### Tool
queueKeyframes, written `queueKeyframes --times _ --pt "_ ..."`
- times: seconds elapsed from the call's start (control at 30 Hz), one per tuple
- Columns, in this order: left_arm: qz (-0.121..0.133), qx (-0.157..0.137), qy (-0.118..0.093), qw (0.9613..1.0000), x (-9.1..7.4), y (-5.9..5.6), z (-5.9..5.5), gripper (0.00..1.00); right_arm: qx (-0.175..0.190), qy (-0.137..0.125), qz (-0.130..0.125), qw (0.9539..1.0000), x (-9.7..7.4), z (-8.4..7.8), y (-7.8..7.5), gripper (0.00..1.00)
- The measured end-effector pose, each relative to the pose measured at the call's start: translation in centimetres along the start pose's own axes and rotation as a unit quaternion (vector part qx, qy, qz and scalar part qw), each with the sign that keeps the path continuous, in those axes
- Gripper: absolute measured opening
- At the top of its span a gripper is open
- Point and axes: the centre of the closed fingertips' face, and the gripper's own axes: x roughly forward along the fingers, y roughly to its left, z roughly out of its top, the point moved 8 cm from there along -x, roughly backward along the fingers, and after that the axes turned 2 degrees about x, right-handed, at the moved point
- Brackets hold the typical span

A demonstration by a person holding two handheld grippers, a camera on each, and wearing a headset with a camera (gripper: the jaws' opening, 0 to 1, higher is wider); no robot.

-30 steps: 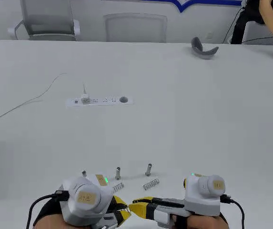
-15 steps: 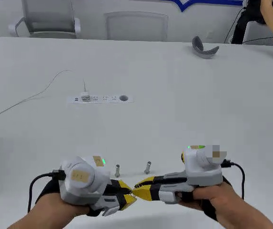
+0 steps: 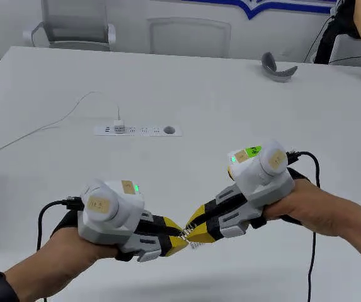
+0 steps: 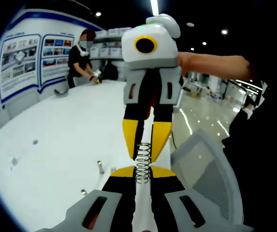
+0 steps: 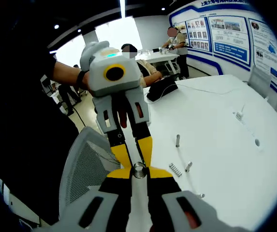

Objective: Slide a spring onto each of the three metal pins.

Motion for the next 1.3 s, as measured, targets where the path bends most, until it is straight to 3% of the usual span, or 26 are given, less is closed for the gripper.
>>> queueKeyframes --times 0.2,0.37,0.5,0.73,0.93,1.3 --pt "-0.004 0.010 0.003 0.9999 -0.3 -0.6 -0.3 0.10 -0.026 0.026 0.028 0.9989 0.9 0.4 0.3 0.13" --pt "-0.010 0.003 -0.009 0.9999 -1.0 -0.8 -0.7 0.10 -0.040 0.028 0.053 0.9974 1.2 0.6 0.6 0.13" --pt "-0.010 -0.004 -0.016 0.9998 -1.3 -1.0 -1.0 0.10 -0.046 0.032 0.060 0.9966 1.5 0.8 0.8 0.13" --pt "-0.008 0.009 -0.013 0.9998 -1.4 -1.5 -1.5 0.11 -0.058 0.044 0.066 0.9951 2.1 0.7 1.1 0.12" --pt "0.015 -0.002 -0.010 0.9998 -1.7 -1.5 -2.8 0.13 -0.059 0.058 0.056 0.9950 2.5 0.3 1.0 0.12" --pt "0.064 -0.041 -0.008 0.9971 -4.2 -1.1 -5.5 0.22 -0.052 0.070 0.048 0.9950 3.1 -0.8 0.9 0.12"
